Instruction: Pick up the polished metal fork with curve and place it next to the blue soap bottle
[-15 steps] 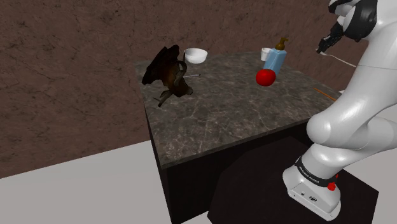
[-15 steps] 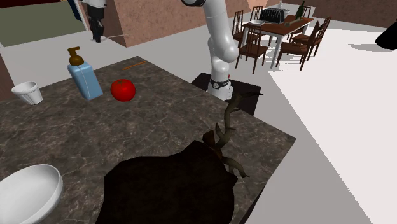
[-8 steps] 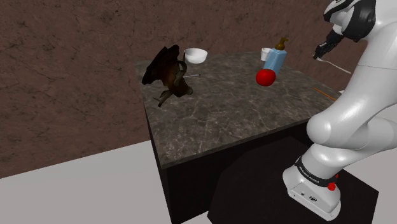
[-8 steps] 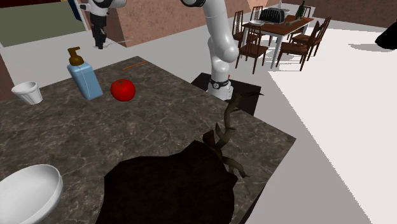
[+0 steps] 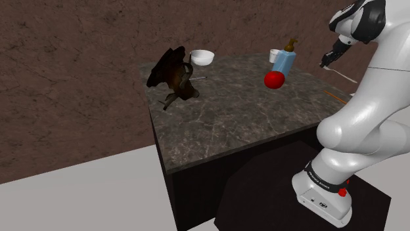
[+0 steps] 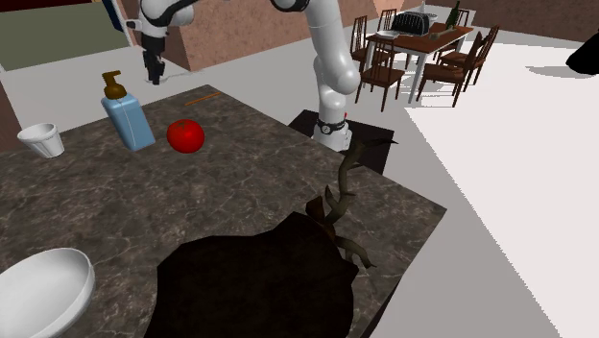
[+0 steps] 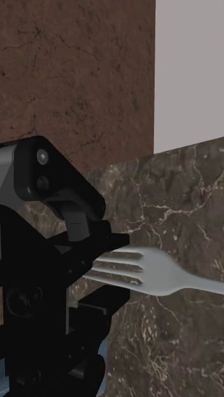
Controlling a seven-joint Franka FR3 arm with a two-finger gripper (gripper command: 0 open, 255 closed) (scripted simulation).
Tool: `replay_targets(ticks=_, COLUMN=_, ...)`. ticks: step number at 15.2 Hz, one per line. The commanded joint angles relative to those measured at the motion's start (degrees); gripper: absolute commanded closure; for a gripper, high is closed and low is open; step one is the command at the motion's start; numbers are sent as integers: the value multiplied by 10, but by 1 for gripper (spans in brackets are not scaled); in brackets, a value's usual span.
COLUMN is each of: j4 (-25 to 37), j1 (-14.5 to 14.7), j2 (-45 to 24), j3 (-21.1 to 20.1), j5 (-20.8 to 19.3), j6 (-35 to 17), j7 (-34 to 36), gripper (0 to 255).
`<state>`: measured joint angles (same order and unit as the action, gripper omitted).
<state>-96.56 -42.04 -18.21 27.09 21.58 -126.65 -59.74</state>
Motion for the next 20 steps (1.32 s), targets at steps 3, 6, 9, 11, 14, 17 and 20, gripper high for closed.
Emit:
replay_targets(ticks=3, j4=-15, j1=-2, j2=-11, j3=-4, j5=11, j6=-24, j7=-10, gripper=255)
replay_targets(ticks=6, j4=-27, j1=-4, j2=-19, j3=-8, j5=19, j6=-43, j7=-18, gripper=255)
replay_targets(ticks=9, j4=-38, j1=-6, j2=-28, j3=-12, j5=29, j6=-61, j7=-27, gripper=255)
replay_targets(ticks=11, j4=-45, j1=-7, j2=-34, j3=-15, j5=35, j6=-73, j7=-33, gripper=255)
replay_targets(ticks=14, j4=-53, j1=-10, j2=-44, j3=-20, j5=46, j6=-90, j7=-42, gripper=255)
replay_targets(ticks=17, j4=-61, j1=-13, j2=-56, j3=-25, j5=57, j6=-107, j7=-52, gripper=255)
replay_targets(ticks=20, j4=-67, j1=-17, j2=-67, j3=-31, j5=68, j6=-124, j7=-62, gripper=255)
